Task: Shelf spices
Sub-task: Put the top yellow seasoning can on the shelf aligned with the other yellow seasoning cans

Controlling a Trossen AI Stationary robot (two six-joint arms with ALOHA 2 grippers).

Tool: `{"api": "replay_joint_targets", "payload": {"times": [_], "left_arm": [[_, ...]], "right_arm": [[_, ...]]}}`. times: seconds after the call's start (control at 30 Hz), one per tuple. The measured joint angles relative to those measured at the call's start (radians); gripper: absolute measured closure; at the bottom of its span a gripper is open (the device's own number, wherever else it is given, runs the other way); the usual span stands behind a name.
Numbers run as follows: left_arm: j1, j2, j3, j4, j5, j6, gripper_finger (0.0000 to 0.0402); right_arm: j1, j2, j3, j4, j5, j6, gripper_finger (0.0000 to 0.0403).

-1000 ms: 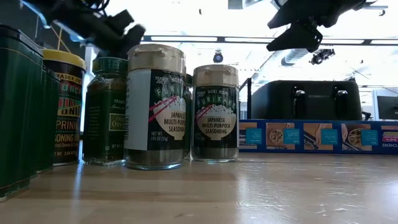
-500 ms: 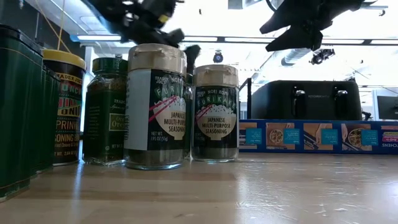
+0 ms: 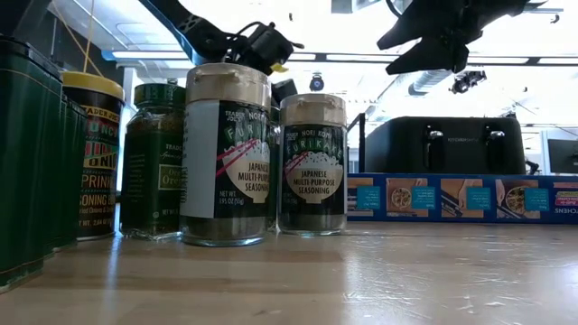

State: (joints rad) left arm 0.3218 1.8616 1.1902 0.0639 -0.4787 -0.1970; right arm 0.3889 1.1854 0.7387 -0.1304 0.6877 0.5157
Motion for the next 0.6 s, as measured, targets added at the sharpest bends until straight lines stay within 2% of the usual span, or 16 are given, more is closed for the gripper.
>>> {"api": "replay_joint_targets", "payload": {"times": [0.17, 0.43, 0.6], "left_arm": [[0.007, -0.001, 0.001, -0.009, 0.008, -0.001, 0.0182], [0.046, -0.001, 0.001, -0.006, 0.07, -0.011, 0.0118], [0.065, -0.001, 0.001, -0.005, 0.082, -0.009, 0.0107]], "right_arm": [[0.0, 0.0, 0.0, 0.0, -0.003, 0.0, 0.0121], [0.0, 0.0, 0.0, 0.0, -0.003, 0.0, 0.0121], [0.0, 0.0, 0.0, -0.001, -0.003, 0.0, 0.0121]]}}
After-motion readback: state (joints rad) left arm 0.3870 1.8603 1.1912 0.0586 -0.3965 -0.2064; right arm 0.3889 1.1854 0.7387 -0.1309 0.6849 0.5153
